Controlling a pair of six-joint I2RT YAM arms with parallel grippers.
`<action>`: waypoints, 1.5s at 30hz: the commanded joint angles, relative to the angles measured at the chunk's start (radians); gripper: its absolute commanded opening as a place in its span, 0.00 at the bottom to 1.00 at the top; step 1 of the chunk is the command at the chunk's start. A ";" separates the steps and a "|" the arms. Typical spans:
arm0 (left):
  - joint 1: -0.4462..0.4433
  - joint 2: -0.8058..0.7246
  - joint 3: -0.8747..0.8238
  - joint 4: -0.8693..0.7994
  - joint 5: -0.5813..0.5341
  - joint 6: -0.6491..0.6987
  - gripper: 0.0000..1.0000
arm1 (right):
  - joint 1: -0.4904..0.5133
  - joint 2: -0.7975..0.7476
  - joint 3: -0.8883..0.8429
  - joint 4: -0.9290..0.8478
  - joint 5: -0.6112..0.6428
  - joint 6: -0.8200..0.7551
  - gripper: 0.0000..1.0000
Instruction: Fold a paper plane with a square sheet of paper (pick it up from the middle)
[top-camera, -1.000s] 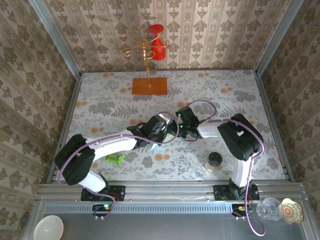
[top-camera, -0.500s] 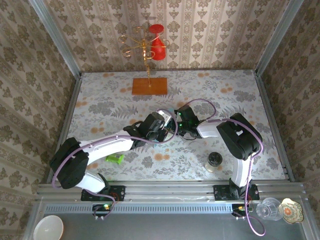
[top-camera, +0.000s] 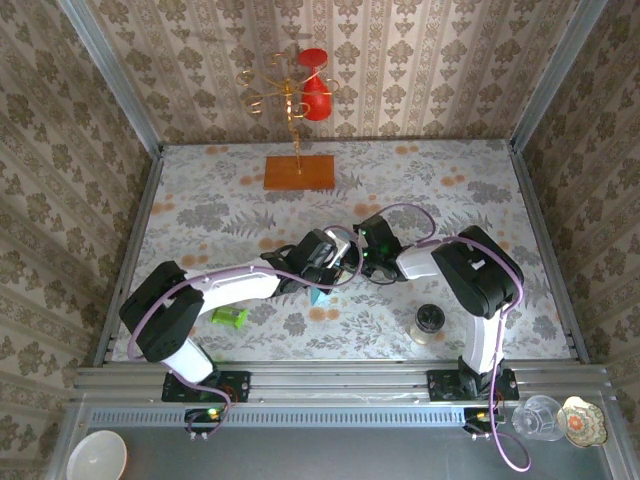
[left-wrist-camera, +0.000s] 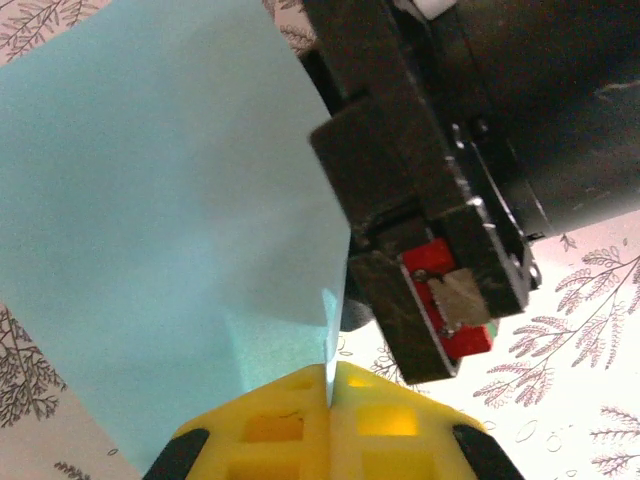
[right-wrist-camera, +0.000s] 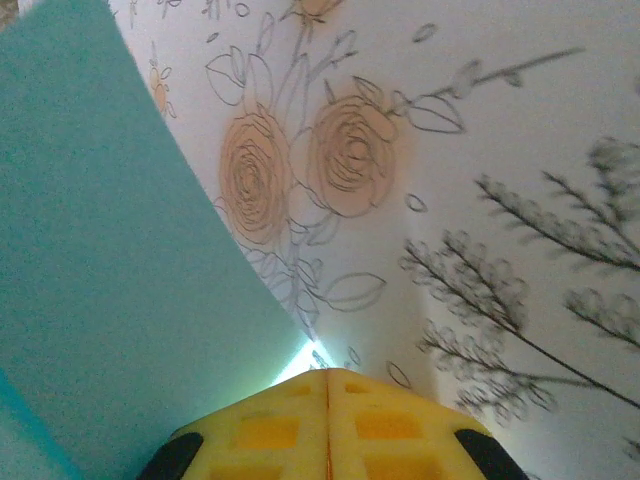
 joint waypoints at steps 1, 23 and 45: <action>0.003 0.014 0.000 0.020 0.035 -0.022 0.06 | -0.022 -0.052 -0.045 -0.043 0.036 -0.015 0.11; 0.029 0.054 -0.019 0.063 0.098 -0.059 0.10 | -0.082 -0.325 -0.146 -0.224 0.126 -0.115 0.30; 0.015 0.004 -0.035 0.049 0.083 -0.029 0.11 | -0.044 -0.146 0.040 -0.290 0.026 0.183 0.57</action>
